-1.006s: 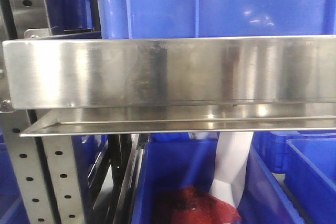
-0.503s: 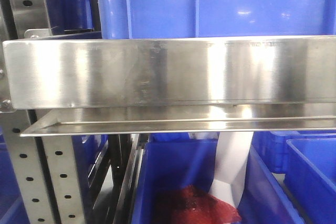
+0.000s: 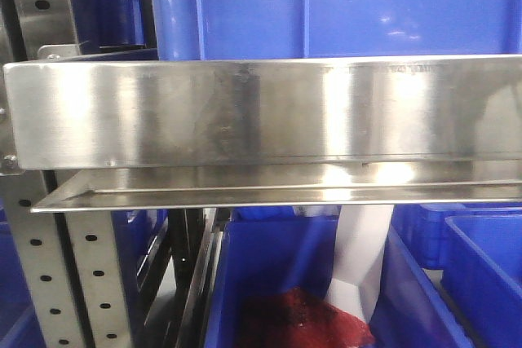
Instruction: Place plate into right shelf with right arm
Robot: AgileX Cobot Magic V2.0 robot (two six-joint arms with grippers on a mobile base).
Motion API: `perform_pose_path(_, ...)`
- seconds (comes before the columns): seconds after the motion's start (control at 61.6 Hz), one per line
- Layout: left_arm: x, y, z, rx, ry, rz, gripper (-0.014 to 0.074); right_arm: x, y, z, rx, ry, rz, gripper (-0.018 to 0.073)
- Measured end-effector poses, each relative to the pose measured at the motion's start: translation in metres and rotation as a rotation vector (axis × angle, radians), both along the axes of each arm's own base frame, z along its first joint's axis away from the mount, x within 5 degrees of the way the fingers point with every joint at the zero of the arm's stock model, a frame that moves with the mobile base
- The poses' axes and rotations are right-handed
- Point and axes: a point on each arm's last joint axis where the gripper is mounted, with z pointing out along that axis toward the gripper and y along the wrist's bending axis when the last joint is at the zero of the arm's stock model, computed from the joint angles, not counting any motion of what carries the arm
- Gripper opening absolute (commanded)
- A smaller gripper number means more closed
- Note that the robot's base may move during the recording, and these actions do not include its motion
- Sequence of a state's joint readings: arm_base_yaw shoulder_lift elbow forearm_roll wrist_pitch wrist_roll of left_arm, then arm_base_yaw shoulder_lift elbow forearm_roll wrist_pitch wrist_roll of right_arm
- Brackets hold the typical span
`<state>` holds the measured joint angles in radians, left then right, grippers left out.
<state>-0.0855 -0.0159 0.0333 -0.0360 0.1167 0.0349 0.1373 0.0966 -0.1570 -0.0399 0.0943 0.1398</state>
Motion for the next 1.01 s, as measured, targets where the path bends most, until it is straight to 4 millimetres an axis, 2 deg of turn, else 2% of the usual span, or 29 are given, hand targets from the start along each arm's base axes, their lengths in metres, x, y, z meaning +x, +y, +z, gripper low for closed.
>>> perform_pose_path(0.227,0.000,0.000,0.000,0.000,0.000,0.000,-0.0047,0.002,-0.003,-0.026,-0.003,0.023,-0.046,0.0055)
perform_pose_path(0.535,0.000,0.000,0.000,0.000,0.000,0.000,-0.0047,0.000,-0.005,-0.028,0.003,-0.018,-0.093,0.0055)
perform_pose_path(0.779,0.000,0.000,0.000,0.000,0.000,0.000,-0.0047,-0.001,-0.005,-0.043,0.010,-0.054,-0.090,0.0055)
perform_pose_path(1.006,0.000,0.000,0.000,0.000,0.000,0.000,-0.0047,-0.002,-0.005,-0.041,0.009,-0.082,-0.089,0.0055)
